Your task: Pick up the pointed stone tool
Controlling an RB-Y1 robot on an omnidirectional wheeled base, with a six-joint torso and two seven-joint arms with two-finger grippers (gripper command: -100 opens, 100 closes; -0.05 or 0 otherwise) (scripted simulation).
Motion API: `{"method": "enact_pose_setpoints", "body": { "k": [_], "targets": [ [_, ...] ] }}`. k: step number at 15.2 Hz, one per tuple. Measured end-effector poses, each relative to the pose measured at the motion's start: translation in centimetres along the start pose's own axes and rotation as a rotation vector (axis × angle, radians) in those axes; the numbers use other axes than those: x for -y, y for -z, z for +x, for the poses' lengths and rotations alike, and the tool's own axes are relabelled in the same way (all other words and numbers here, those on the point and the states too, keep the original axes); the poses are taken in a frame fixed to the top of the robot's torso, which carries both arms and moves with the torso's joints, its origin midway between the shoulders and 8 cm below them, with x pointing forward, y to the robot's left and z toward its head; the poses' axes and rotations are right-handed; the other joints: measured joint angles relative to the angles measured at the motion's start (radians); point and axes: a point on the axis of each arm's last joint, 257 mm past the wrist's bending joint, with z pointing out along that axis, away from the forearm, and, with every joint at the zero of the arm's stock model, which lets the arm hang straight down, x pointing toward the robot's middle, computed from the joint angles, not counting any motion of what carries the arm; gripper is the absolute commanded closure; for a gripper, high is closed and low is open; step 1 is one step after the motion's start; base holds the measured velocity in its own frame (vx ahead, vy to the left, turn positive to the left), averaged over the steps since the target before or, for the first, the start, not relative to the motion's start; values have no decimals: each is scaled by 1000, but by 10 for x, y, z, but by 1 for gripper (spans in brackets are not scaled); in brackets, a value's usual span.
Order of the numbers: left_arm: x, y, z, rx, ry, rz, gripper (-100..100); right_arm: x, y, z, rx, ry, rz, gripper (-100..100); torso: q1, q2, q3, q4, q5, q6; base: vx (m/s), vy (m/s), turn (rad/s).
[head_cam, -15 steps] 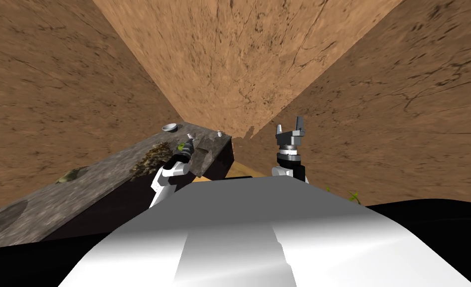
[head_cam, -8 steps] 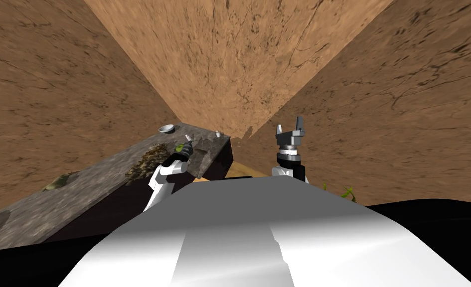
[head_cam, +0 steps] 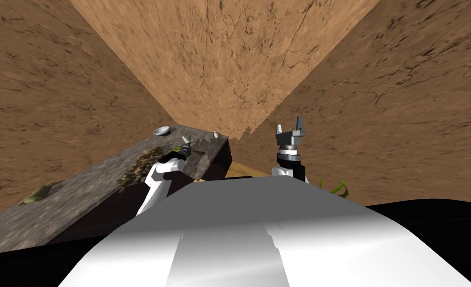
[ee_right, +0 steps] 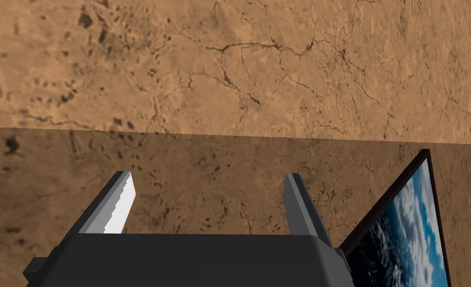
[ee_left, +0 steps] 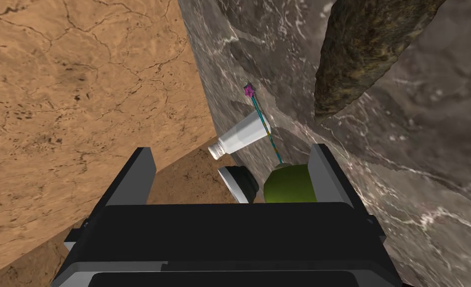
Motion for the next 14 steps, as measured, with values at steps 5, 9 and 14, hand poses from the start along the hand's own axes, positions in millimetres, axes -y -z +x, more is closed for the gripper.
{"method": "enact_pose_setpoints", "body": {
  "k": [5,9,14],
  "targets": [
    [-18,-4,-9,-6,8,-92,-100,0,0,0,0,0,0,0,-1,0,0,0,0,0,-2,12,-65],
    [-30,-5,-16,-12,16,-160,-100,0,0,0,0,0,0,0,0,0,0,0,0,0,-4,15,-80],
    [-43,-4,-25,-21,30,-243,-100,0,0,0,0,0,0,0,0,0,0,0,0,0,-5,16,-113]
  ]
}}
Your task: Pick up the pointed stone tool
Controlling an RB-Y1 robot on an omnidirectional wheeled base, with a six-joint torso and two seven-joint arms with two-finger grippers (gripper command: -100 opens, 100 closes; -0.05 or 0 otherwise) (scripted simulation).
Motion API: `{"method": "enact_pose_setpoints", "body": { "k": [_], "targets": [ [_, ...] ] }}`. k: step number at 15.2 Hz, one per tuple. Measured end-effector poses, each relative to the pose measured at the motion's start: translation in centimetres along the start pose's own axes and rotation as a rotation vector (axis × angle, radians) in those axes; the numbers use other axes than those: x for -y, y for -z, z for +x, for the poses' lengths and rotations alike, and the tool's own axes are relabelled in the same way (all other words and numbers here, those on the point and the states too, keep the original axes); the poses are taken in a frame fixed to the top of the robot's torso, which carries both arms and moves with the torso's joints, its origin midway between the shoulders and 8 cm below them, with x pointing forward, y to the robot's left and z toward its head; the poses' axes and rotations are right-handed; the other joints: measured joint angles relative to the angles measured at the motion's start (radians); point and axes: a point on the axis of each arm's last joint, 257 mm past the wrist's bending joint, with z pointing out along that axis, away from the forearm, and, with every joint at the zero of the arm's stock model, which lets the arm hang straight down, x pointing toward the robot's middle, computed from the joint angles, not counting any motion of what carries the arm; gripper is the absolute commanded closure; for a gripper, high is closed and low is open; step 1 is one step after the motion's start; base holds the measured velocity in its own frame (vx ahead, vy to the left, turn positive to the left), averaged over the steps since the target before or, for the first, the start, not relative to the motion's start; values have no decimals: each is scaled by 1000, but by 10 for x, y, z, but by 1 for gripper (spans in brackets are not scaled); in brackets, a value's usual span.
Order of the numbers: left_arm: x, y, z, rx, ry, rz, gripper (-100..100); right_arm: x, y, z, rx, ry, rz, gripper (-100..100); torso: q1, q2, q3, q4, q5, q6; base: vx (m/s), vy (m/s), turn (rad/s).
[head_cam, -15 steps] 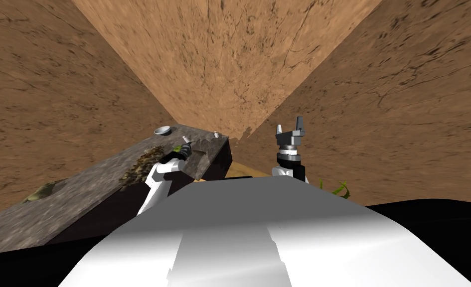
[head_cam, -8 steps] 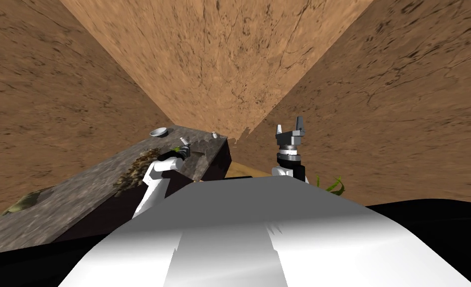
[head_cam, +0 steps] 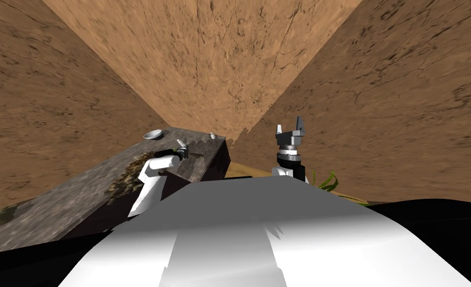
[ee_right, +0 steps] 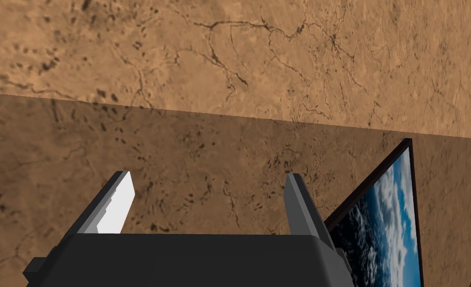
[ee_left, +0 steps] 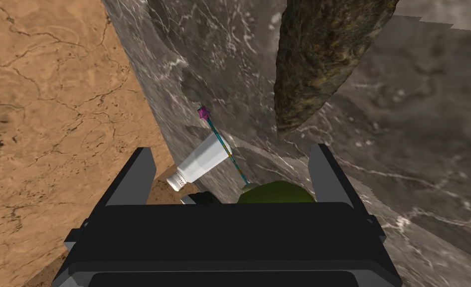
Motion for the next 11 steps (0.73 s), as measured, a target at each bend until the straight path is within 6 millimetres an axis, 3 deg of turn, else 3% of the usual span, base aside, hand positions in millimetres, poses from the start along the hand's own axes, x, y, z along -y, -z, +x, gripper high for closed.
{"method": "enact_pose_setpoints", "body": {
  "k": [11],
  "targets": [
    [-33,1,-12,-37,34,-191,-100,0,0,0,0,0,0,0,0,0,0,0,0,0,-3,15,-82]
  ]
}}
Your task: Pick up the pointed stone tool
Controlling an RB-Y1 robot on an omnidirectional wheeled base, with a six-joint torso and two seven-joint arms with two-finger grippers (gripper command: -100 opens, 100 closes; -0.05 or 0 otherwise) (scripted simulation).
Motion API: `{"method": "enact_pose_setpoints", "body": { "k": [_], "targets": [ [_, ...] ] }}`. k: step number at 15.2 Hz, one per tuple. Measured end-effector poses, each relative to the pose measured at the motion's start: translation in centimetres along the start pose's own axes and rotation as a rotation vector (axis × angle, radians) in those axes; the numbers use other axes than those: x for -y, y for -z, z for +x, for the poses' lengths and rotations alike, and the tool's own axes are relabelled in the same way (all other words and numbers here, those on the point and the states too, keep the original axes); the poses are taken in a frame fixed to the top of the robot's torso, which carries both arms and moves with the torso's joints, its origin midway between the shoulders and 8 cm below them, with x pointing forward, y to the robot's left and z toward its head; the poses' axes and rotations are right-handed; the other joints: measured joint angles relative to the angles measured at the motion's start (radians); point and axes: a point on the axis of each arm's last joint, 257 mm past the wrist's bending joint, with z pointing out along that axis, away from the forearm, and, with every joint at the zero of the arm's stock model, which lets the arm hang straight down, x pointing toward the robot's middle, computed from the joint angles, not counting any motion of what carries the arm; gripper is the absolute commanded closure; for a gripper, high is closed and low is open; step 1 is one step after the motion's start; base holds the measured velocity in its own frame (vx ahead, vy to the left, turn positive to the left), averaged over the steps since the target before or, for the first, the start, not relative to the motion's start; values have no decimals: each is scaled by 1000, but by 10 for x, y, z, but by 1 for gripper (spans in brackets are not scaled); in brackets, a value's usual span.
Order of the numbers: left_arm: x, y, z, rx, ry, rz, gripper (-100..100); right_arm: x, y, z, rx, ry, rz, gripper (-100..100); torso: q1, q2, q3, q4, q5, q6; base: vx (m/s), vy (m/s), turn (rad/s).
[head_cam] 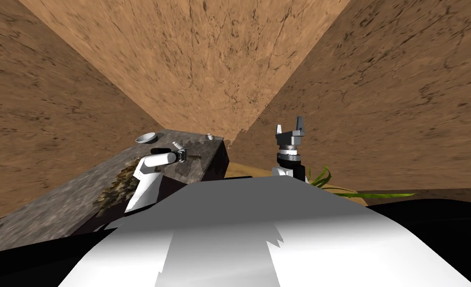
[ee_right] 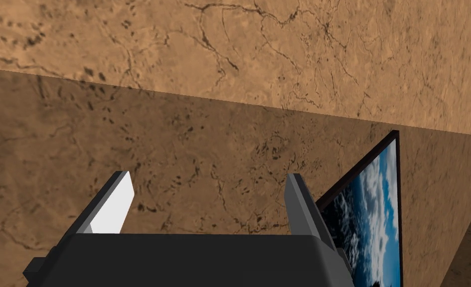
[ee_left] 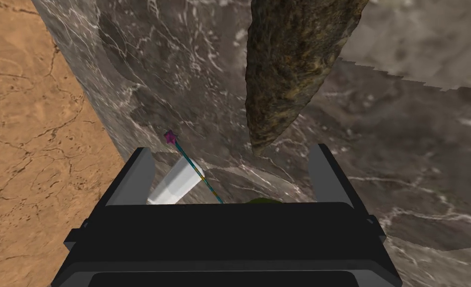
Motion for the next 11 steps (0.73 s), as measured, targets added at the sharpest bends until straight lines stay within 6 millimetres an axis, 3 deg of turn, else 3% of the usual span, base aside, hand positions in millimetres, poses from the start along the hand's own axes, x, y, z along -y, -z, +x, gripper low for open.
{"method": "enact_pose_setpoints", "body": {
  "k": [11],
  "targets": [
    [-32,6,-5,-62,37,-190,-100,0,0,0,0,0,0,0,0,0,0,0,0,-1,0,17,-85]
  ]
}}
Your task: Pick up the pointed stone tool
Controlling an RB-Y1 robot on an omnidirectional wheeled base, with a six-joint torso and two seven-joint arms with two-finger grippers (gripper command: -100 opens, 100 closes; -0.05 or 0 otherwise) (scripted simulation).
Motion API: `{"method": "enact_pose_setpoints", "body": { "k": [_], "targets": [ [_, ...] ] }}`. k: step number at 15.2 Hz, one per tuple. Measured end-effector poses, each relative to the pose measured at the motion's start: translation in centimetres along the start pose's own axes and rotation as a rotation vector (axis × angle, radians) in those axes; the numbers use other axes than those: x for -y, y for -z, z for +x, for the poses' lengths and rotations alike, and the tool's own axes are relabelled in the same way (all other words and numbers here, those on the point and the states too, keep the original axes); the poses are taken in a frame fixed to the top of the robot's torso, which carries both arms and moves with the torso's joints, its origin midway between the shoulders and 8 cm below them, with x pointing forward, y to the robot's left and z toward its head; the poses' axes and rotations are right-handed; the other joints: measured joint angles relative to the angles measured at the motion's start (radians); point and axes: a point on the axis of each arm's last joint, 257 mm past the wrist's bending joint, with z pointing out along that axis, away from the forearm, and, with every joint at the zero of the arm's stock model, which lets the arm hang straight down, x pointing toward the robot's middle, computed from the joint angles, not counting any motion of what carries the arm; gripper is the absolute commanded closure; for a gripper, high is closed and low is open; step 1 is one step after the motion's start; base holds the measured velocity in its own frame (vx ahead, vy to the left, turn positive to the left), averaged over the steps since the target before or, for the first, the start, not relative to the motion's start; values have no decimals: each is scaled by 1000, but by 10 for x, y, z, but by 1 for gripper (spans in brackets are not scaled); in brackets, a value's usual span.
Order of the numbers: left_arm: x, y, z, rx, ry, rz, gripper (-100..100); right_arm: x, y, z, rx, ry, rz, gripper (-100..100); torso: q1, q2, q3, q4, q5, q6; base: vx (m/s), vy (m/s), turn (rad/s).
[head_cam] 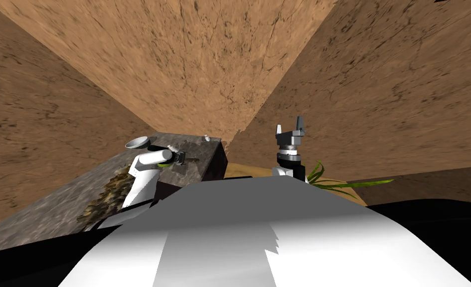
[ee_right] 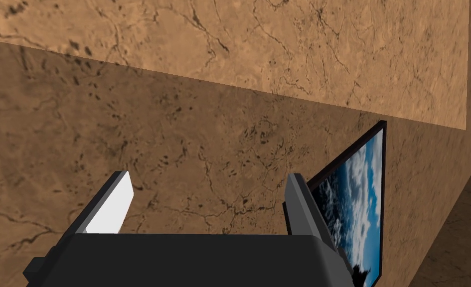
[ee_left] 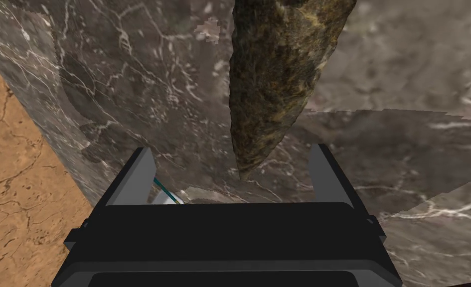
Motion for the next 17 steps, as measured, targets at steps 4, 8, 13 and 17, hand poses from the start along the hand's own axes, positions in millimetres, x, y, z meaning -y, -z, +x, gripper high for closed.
{"method": "enact_pose_setpoints", "body": {
  "k": [4,8,13,17],
  "targets": [
    [-13,2,1,-29,13,-68,-100,0,0,0,0,0,0,0,0,0,0,0,0,1,2,15,-95],
    [-25,5,3,-59,24,-136,-100,0,0,0,0,0,0,0,0,0,0,0,0,0,4,16,-82],
    [-43,11,8,-100,35,-218,-100,0,0,0,0,0,0,0,0,0,0,0,0,0,7,15,-72],
    [-55,15,13,-135,42,-281,-100,0,0,0,0,0,0,0,0,-1,0,0,0,0,7,16,-72]
  ]
}}
